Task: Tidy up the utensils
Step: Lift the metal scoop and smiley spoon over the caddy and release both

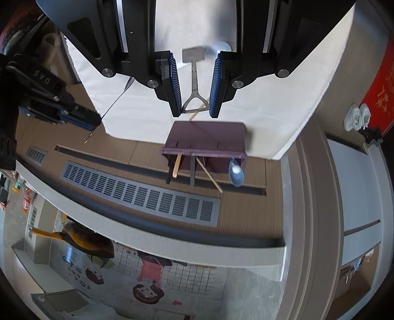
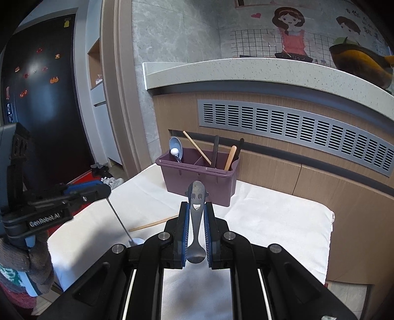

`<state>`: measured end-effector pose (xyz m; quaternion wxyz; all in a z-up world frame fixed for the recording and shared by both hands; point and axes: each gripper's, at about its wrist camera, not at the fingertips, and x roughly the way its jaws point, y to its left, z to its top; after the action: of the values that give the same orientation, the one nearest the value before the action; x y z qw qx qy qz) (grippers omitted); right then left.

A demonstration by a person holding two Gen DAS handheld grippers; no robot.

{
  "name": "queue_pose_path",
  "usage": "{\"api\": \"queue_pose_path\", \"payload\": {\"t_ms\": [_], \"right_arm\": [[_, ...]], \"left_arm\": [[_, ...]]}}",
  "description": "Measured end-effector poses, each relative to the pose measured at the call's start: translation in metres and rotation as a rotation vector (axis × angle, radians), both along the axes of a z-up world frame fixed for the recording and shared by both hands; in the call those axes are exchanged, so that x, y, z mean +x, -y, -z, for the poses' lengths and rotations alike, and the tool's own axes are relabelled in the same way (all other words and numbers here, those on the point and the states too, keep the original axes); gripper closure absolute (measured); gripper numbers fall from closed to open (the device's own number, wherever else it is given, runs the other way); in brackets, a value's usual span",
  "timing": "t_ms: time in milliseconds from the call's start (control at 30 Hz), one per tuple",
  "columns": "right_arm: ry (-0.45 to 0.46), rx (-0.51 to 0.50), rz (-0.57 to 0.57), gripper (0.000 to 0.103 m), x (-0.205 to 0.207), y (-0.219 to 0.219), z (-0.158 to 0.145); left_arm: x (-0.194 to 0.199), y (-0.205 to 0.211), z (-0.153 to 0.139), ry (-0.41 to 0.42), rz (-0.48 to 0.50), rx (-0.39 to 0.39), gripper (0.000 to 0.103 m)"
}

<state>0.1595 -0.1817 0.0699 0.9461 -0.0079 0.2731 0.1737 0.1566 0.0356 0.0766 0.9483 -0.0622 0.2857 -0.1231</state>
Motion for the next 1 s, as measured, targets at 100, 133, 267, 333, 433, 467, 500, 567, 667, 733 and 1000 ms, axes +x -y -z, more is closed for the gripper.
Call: {"api": "queue_pose_path", "payload": {"t_ms": [100, 133, 267, 333, 433, 467, 500, 567, 667, 733, 1000], "right_arm": [[0.005, -0.006, 0.003, 0.092, 0.004, -0.001, -0.003], [0.013, -0.008, 0.005, 0.092, 0.006, -0.001, -0.007], [0.09, -0.001, 0.018, 0.092, 0.021, 0.004, -0.045], [0.15, -0.002, 0.029, 0.092, 0.031, 0.007, -0.074], [0.228, -0.005, 0.053, 0.092, 0.052, 0.008, -0.11], [0.242, -0.006, 0.064, 0.092, 0.06, 0.009, -0.117], [0.249, -0.006, 0.069, 0.092, 0.068, 0.009, -0.122], [0.252, 0.0, 0.078, 0.092, 0.088, 0.008, -0.13], [0.244, 0.0, 0.087, 0.092, 0.116, 0.005, -0.13], [0.232, 0.007, 0.083, 0.092, 0.132, 0.002, -0.125], [0.139, 0.026, 0.066, 0.092, 0.182, -0.006, -0.083]], "left_arm": [[0.008, -0.003, -0.023, 0.036, 0.018, 0.001, 0.079], [0.013, -0.005, -0.036, 0.058, 0.026, 0.0, 0.079], [0.033, -0.01, -0.09, 0.174, 0.033, 0.025, 0.079], [0.048, -0.013, -0.115, 0.226, 0.031, 0.036, 0.079], [0.074, -0.018, -0.138, 0.272, 0.033, 0.04, 0.079], [0.082, -0.019, -0.143, 0.283, 0.031, 0.046, 0.079], [0.09, -0.02, -0.147, 0.293, 0.027, 0.053, 0.079], [0.108, -0.023, -0.15, 0.304, 0.019, 0.062, 0.079], [0.133, -0.027, -0.148, 0.296, 0.017, 0.042, 0.079], [0.148, -0.029, -0.14, 0.282, 0.013, 0.029, 0.079], [0.197, -0.034, -0.09, 0.177, 0.008, 0.006, 0.079]]}}
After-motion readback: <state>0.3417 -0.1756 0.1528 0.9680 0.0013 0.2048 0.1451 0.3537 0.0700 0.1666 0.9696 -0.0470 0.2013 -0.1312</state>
